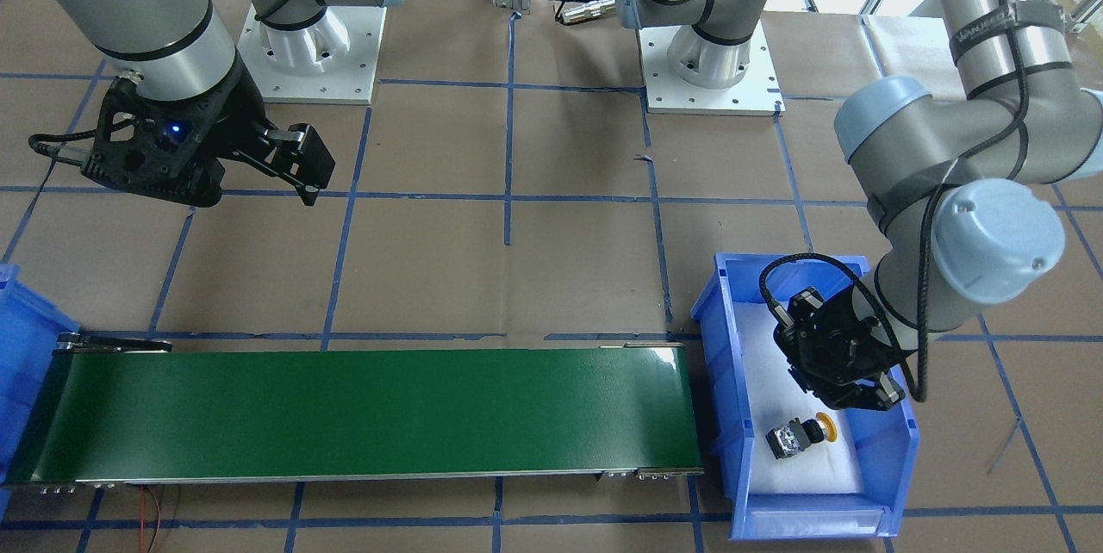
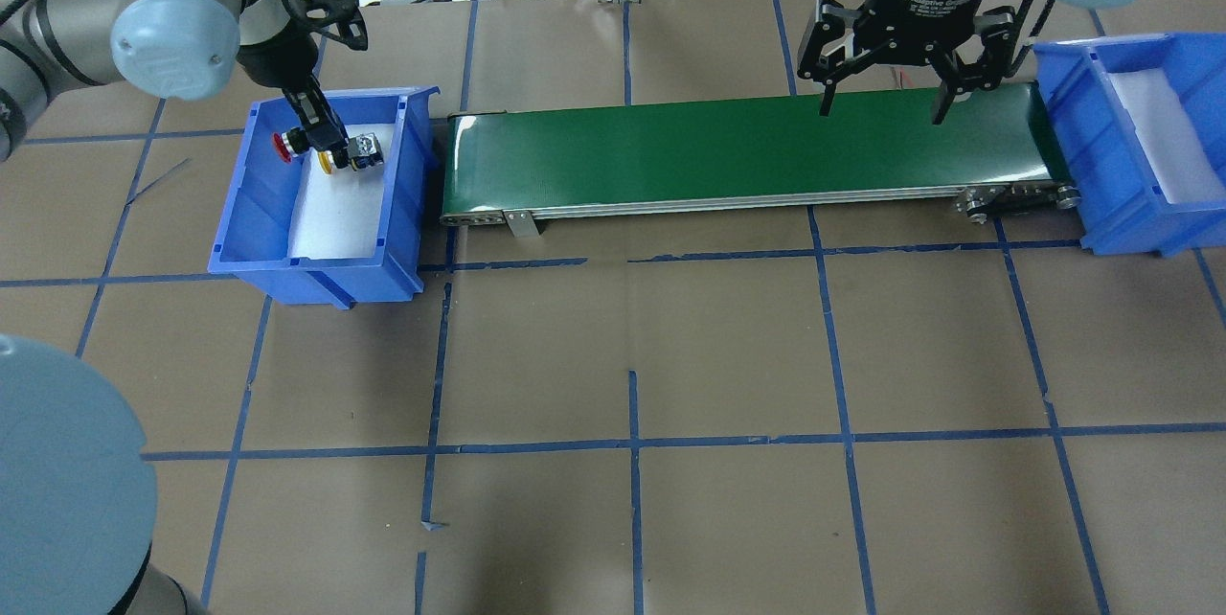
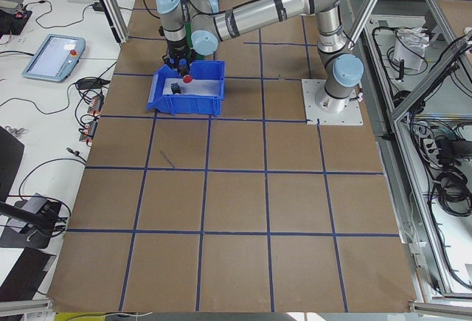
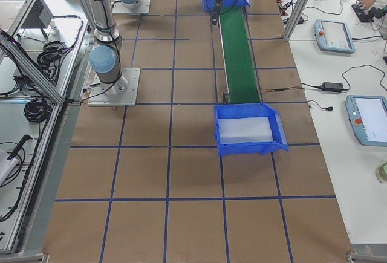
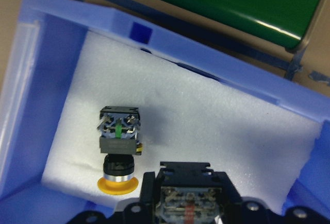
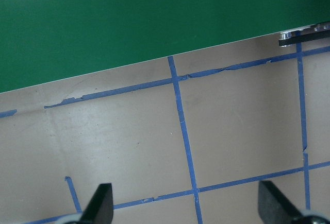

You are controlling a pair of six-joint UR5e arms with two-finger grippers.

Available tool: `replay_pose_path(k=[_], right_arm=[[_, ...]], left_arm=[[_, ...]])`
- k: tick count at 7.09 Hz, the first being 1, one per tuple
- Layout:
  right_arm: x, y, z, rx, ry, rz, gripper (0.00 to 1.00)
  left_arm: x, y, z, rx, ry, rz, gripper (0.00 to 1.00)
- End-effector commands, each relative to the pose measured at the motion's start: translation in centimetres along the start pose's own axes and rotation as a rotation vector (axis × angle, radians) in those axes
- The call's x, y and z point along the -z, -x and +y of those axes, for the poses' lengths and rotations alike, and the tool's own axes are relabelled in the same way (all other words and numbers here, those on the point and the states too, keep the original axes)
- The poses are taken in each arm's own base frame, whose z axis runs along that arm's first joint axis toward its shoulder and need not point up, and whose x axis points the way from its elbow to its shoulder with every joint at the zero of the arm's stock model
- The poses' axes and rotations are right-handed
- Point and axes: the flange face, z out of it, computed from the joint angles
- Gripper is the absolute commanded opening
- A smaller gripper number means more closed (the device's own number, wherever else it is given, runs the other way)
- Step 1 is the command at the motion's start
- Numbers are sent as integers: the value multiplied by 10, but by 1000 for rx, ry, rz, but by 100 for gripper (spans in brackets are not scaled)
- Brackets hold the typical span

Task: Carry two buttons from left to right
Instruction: 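Carry the red button onto the conveyor belt and release it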

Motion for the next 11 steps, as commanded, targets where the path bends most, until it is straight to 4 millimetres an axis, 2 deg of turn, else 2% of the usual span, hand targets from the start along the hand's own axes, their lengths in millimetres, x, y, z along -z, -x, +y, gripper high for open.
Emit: replay_pose_path(k=[1,2,3,4,5,6,8,11], right_arm=[[-1,1,0,2,2,0,100],[-1,0,0,-1,3,1,100],[-1,0,0,-1,3,1,100],[-1,1,1,0,3,1,100],[-1,1,1,0,3,1,100],[-2,1,3,0,4,1,100],[-4,0,2,0,7,2,100],[-3,1,0,0,5,1,100]], left_arm=[[25,-34,-32,378,-58,0,18],[19,-59,-61,572,-55,6,18],[9,-72,-81,759,-52,30,18],[-7,-78,-98,873,-37,42,18],[-27,-84,-121,967,-68,38,18],[-57,-91,-145,1042,-86,50,18],[-75,-82,-159,1054,-100,43,22],[-83,-83,-161,1051,-86,56,24]])
